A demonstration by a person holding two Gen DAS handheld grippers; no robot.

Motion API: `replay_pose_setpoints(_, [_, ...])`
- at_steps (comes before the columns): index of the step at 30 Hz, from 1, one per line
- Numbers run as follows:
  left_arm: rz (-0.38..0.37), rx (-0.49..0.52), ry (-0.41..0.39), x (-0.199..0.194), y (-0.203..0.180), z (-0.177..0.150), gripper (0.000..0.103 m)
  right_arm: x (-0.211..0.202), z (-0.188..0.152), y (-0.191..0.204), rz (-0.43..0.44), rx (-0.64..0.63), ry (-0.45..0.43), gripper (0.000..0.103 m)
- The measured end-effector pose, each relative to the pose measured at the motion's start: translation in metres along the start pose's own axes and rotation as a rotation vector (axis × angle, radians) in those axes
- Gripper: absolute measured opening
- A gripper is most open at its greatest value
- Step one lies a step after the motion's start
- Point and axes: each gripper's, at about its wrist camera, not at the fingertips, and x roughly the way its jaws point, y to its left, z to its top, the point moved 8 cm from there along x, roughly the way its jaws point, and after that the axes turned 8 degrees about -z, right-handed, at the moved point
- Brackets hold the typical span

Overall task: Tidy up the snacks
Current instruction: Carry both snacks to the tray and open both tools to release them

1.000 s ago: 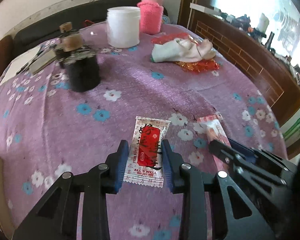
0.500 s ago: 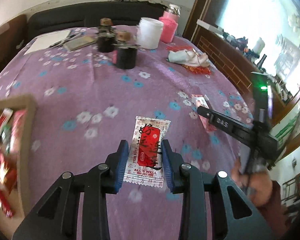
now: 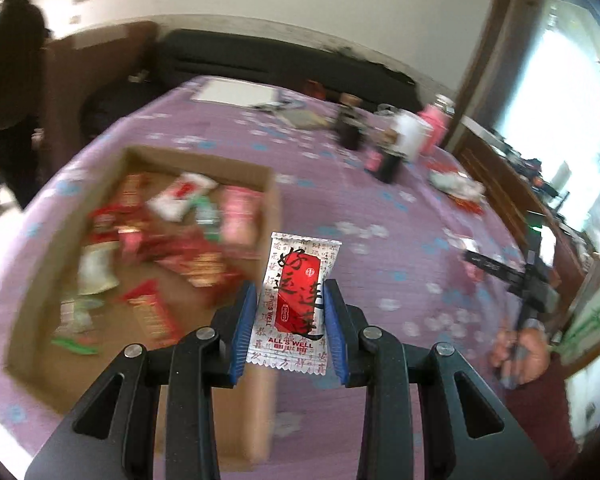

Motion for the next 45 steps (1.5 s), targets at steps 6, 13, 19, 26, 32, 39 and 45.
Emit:
replay_pose_setpoints(6, [0.118, -0.098, -0.031, -0.023, 0.071, -0.005, 0.031, -0.012, 0.001, 0.01, -0.056, -0.06, -0.052, 0.027])
replay_pose_setpoints(13, [0.117, -0.192, -0.034, -0.031, 0.114, -0.019, 0.031, -0.065, -0.016, 0.08, 0.13, -0.123, -0.049, 0.026])
replay_pose_setpoints(19, [0.113, -0.159, 0.012, -0.018, 0.11, -0.032, 0.031, -0.104, -0.037, 0.176, 0.294, -0.259, -0.044, 0.026])
replay_pose_setpoints(26, [0.148, -0.172, 0.05, -0.009, 0.124, -0.041, 0.031, -0.128, -0.083, 0.273, 0.457, -0.395, 0.039, 0.026])
replay_pose_setpoints(32, [0.179, -0.154, 0.074, -0.002, 0.129, -0.043, 0.032, -0.14, -0.111, 0.333, 0.52, -0.497, 0.077, 0.025])
replay_pose_setpoints(39, [0.148, -0.184, 0.043, -0.015, 0.13, -0.041, 0.033, -0.131, -0.129, 0.368, 0.505, -0.549, 0.125, 0.025])
replay_pose_setpoints(45, [0.15, -0.214, -0.014, -0.036, 0.135, -0.034, 0.033, -0.112, -0.132, 0.374, 0.425, -0.578, 0.125, 0.026])
